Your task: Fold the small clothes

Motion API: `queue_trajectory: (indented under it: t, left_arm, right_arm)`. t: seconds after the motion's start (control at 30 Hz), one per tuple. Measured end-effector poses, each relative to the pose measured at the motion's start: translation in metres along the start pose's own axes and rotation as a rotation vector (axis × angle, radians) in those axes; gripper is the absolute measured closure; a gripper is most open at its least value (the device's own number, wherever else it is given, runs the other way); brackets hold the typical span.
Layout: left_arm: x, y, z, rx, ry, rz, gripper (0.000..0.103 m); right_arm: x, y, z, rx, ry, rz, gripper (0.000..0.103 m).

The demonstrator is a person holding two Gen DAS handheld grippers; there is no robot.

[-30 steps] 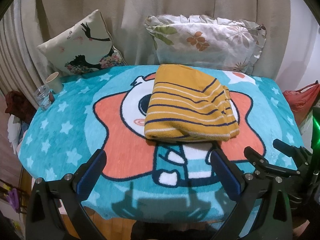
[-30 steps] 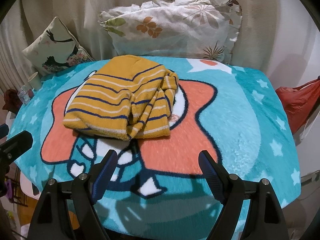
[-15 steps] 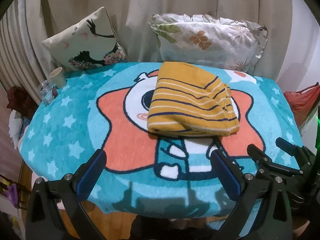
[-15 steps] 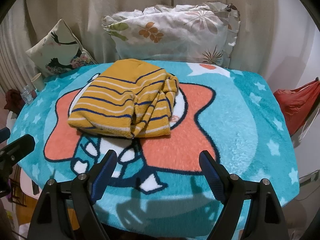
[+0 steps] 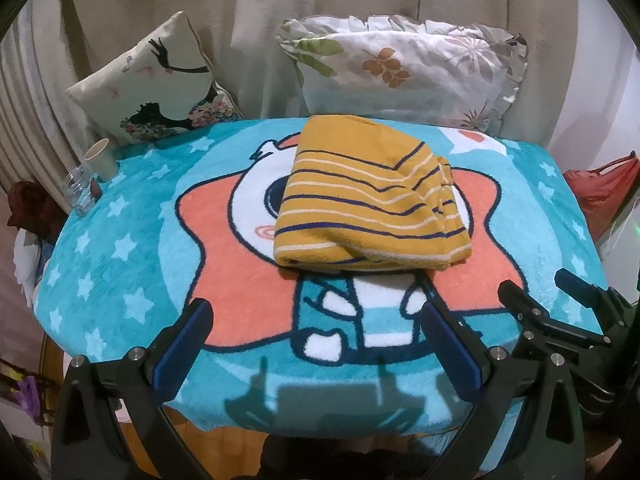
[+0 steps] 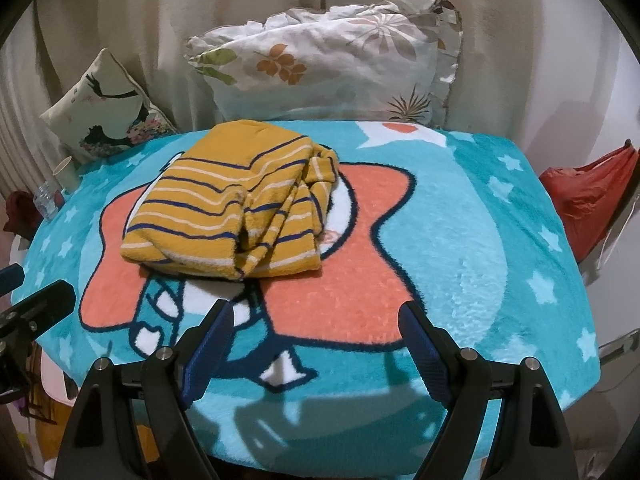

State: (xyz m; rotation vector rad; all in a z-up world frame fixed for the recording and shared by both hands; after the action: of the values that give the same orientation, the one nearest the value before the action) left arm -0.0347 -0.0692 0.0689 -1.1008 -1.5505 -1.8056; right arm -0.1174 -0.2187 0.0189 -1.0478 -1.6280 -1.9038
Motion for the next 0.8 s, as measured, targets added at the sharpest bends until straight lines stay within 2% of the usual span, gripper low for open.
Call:
queue_trajectory:
  t: [0.37,0.8]
  left_arm:
    - [-0.015,0.005,-0.006,-0.014,-0.027,0.030,0.000]
    - [-0.042,0.005,0.014,0.019,-0.061,0.099,0.000]
  right_arm:
    - [-0.007,0.005,-0.005,-0.016,-0.021,0.000,0.015]
    - [-0.028,0.007,0.009,-0.002,-0.038,0.049,0.015]
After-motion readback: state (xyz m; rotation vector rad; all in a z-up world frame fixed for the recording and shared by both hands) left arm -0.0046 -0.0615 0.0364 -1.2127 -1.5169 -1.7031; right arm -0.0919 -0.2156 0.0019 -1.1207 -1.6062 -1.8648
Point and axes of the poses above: each gripper's, at about its wrist camera, not at the fingertips, and x roughly against the way its jaws point, z to its left, y to its top, the point moved 10 cm from there along -x, roughly the way its jaws point, and after that the axes turned 2 degrees about -y, right-handed, at the moved point
